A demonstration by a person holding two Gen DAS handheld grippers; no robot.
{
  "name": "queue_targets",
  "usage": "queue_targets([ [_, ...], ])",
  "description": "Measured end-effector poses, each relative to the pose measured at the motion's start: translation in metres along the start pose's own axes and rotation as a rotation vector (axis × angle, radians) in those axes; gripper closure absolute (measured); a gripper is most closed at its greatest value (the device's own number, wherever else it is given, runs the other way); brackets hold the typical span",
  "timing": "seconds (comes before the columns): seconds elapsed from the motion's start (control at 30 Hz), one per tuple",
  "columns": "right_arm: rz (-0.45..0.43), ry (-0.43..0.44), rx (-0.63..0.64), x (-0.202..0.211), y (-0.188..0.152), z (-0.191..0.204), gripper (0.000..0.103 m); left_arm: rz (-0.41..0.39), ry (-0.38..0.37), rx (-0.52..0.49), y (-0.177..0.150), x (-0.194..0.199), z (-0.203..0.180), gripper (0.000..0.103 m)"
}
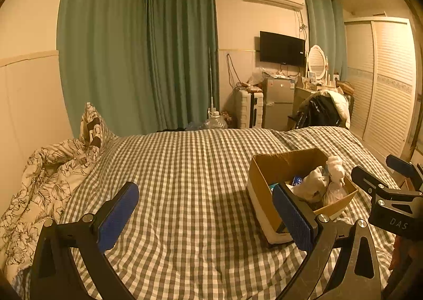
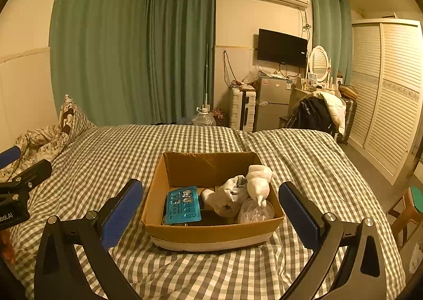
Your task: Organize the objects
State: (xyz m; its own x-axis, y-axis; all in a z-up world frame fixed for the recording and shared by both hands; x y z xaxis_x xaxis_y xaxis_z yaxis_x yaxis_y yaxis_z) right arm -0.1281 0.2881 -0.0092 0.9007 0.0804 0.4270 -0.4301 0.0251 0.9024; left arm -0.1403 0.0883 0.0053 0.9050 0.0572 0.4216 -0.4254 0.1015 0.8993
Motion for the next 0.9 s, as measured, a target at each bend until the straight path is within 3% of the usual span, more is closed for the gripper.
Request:
queue_targets([
  [0.9,0.005,0.002,-0.013,-0.0018,-0.0046,-0.0006,0.000,0.025,-0.008,0.011,-0.0076,0.0029,0.0017,0.000],
])
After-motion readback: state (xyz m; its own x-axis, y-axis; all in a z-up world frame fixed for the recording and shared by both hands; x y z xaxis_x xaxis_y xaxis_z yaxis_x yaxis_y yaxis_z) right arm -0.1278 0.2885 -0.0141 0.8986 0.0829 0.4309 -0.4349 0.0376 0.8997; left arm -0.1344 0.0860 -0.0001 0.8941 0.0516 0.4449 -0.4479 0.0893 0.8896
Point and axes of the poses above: each gripper's, at about its wrist camera, not at the fingertips, and x roughly against the way its jaws point, z to its left, y to its top, the point moved 10 cm from there along -x, roughly the way its jaws point, and after that the axes turned 10 degrees about y, right-handed, at the moved point
